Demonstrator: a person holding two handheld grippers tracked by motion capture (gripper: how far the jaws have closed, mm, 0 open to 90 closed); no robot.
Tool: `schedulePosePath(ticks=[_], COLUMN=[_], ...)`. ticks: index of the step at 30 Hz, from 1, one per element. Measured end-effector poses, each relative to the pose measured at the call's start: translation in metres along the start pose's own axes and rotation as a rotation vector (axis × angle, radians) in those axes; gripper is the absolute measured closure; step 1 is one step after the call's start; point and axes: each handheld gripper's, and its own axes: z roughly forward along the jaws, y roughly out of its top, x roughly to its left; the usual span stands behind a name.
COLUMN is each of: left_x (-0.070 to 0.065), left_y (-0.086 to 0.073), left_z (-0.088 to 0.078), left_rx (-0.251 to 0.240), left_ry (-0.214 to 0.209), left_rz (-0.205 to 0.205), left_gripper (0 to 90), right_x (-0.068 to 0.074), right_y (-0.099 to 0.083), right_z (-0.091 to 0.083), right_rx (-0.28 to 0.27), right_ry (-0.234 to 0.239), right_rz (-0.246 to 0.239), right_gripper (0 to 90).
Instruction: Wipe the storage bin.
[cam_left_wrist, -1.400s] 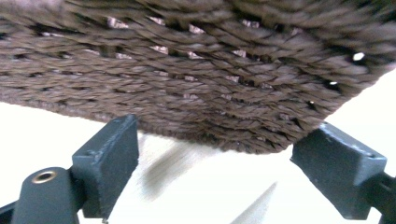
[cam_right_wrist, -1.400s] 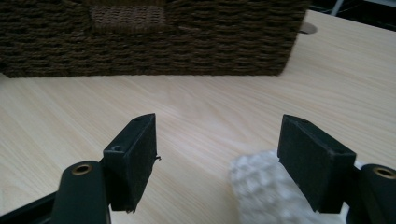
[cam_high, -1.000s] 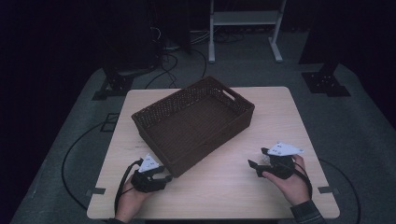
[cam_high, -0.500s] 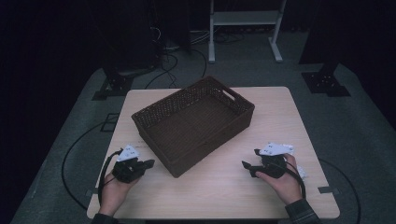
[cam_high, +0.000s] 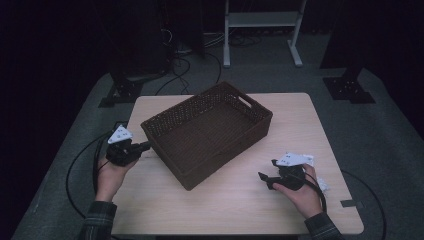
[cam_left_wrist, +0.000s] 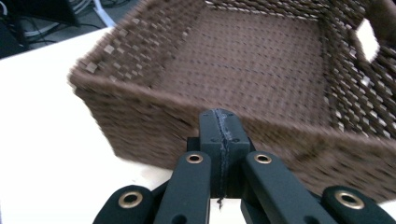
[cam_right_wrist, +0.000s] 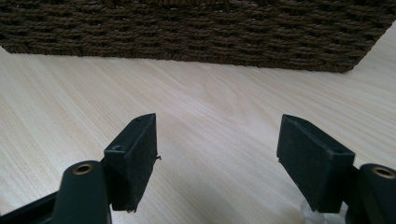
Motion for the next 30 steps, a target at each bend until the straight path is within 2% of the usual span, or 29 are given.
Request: schedulePosePath(ticks=[6,10,14,18,21,23,26,28,30], left_x=[0.023,0.039,0.058,0.075,0.082,0.085,0.087,0.088,0.089], left_y=[0.017,0.026,0.034,0.037,0.037,0.038,0.039,0.038,0.037], left_z=[0.010,0.017,0.024,0.032,0.036,0.040,0.047,0.051,0.054], left_rx=[-0.007,-0.005,0.005,0.007,0.007,0.020,0.019,0.044,0.042], left_ry=[0.014,0.039,0.082,0.095,0.092,0.098,0.083,0.097,0.086], left_rz=[0.008,0.017,0.011,-0.013,-0.031,-0.026,-0.042,-0.030,-0.043], left_gripper=[90.0,90.0,90.0,90.0,90.0,90.0,90.0,89.9,90.0], right_x=[0.000,-0.001,-0.001,-0.001,-0.001,0.000,0.001,0.002,0.002], right_y=[0.000,0.000,-0.001,-0.002,-0.003,-0.004,-0.007,-0.009,-0.011], right_z=[0.000,0.001,0.001,0.002,0.003,0.005,0.008,0.011,0.015], right_rx=[0.002,0.004,0.006,0.010,0.021,0.030,0.048,0.084,0.114], right_ry=[-0.001,-0.002,-0.002,-0.006,-0.007,-0.007,-0.013,-0.026,-0.032], right_rz=[-0.002,-0.001,-0.003,-0.003,-0.006,-0.010,-0.025,-0.036,-0.040], right_gripper=[28.2,28.2,28.1,28.1,28.1,28.1,27.6,27.1,26.6])
